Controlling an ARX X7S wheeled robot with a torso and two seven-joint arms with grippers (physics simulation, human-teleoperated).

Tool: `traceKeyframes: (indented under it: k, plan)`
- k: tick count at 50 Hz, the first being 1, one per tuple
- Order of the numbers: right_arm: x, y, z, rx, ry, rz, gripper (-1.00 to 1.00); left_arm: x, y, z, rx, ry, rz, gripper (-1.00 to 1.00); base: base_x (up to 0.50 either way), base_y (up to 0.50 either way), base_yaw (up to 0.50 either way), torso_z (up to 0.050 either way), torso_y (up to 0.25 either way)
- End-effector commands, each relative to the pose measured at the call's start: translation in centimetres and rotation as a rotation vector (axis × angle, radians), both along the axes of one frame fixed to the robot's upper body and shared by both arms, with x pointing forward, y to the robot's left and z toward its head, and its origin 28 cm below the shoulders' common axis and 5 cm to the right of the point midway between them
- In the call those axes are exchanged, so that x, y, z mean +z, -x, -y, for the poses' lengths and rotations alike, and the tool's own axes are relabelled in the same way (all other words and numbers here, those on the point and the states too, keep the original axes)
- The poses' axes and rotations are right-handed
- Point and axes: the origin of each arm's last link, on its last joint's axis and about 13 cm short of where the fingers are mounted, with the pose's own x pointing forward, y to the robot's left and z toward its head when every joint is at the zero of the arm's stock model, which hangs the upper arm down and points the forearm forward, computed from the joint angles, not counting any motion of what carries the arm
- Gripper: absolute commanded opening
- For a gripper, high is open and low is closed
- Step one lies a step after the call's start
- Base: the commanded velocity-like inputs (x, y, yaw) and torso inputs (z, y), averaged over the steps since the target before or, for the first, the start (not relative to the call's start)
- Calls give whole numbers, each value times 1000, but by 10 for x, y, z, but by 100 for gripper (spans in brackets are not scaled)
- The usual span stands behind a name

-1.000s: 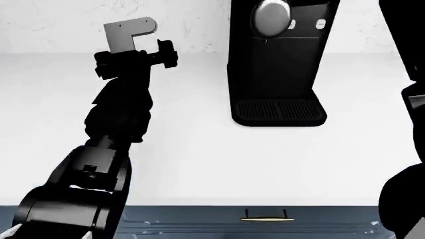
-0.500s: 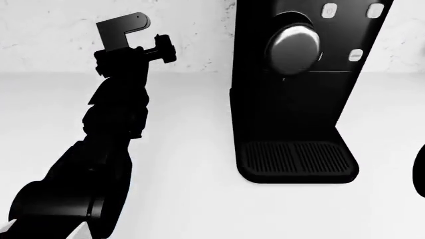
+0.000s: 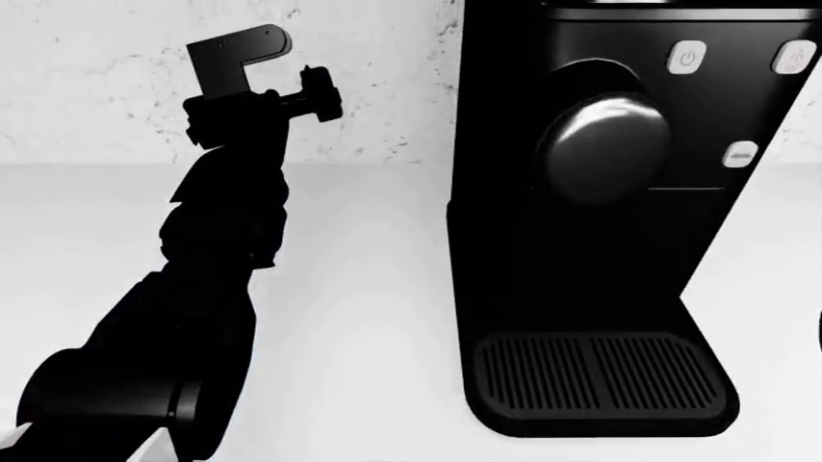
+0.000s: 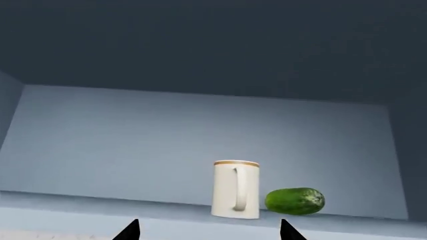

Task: Pick the mug from the cabinet, place it under the coffee machine dispenser, and press the start button.

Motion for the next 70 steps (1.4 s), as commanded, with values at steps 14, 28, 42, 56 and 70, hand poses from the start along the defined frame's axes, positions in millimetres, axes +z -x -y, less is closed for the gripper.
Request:
traceKeyframes:
  k: [14,28,42,56,70]
  plan:
    - [38,-1,-8,-112,39,-10,100,-1,0,0,-3,-9,0,100,107,-6,0,0,0]
    - [84,-2,-10,-99,18,61,100,0,0,1,-1,-17,4,100,0,0,0,0,0]
    - [113,-13,-8,-81,3,64,100,0,0,1,0,-16,7,100,0,0,0,0,0]
    - [132,-41,-2,-132,-14,14,100,-1,0,1,-2,-13,6,100,0,0,0,0,0]
    - [112,-83,4,-126,-36,-235,100,-1,0,1,0,-20,11,100,0,0,0,0,0]
